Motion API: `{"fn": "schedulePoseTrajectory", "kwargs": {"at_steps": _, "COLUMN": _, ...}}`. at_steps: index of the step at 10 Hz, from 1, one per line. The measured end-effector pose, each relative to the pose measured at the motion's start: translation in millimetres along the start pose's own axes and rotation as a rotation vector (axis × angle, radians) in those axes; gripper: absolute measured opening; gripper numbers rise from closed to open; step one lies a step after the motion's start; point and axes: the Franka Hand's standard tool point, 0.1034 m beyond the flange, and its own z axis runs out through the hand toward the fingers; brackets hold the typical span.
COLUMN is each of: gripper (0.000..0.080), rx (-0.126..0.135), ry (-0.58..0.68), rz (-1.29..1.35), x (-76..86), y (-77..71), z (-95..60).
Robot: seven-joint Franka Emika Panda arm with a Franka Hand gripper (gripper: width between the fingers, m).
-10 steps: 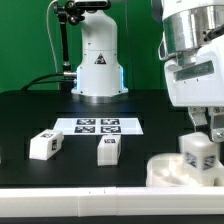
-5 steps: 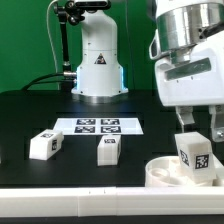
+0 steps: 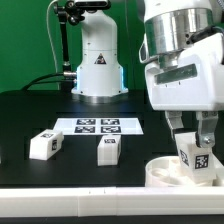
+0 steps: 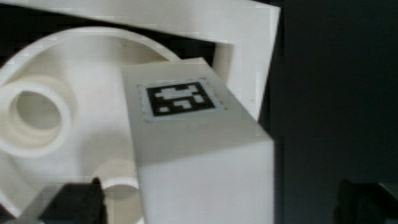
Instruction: Assemble stool
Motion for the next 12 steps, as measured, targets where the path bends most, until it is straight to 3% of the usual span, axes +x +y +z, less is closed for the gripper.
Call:
{"fn": "schedulePoseTrajectory", "kwargs": {"at_steps": 2, "gripper": 0.0648, "rx": -0.001, "ry": -0.003, "rz": -0.004, "x": -5.3, "y": 0.0, "z": 0.4}}
{"fn": "schedulePoseTrajectory", "kwargs": {"at_steps": 4, "gripper": 0.0393, "rx": -0.003, "ry": -0.006, "rz": -0.013, "x": -14.5, "y": 0.5, "z": 1.8}}
{"fn": "schedulePoseTrajectory", "kwargs": {"at_steps": 6, "gripper": 0.0351, "rx": -0.004, "ry": -0.007, "rz": -0.022, "x": -14.7, "y": 1.1, "z": 1.5}}
{"fn": "schedulePoseTrajectory", "kwargs": {"at_steps": 12, "gripper": 0.0353, "rx": -0.002, "ry": -0.01, "rz": 0.117, "x": -14.9, "y": 1.5, "z": 1.3}}
